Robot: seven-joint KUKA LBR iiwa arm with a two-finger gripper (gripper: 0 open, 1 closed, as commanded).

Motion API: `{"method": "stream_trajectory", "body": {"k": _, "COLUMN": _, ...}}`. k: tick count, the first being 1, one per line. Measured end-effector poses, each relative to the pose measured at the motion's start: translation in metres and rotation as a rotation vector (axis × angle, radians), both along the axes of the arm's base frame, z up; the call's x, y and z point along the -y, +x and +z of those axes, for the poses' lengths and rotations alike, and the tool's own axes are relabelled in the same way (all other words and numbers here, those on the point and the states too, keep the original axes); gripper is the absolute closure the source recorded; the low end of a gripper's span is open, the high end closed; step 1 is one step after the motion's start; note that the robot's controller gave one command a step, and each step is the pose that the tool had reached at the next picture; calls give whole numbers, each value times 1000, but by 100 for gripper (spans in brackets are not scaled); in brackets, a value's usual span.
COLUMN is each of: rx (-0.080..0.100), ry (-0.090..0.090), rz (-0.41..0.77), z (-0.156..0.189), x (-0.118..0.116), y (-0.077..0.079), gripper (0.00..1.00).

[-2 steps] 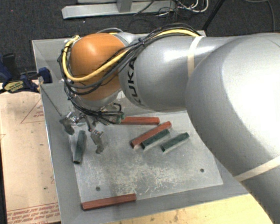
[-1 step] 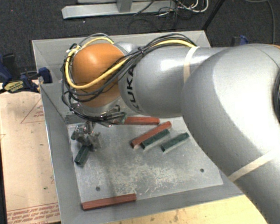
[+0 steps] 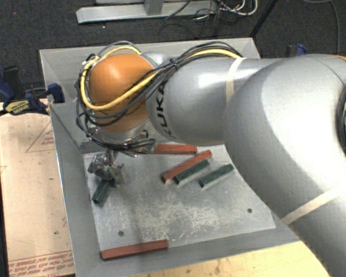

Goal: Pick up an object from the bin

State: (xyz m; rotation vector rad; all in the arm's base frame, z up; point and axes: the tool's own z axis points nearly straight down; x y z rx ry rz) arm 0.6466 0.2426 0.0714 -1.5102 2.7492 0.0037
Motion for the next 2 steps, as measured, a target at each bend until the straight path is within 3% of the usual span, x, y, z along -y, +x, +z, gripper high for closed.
{"method": "stream_trajectory", "body": {"k": 2, "rx": 0, "ry": 0, "rz": 0, "z": 0, "x": 0, "y": 0, "gripper": 100}}
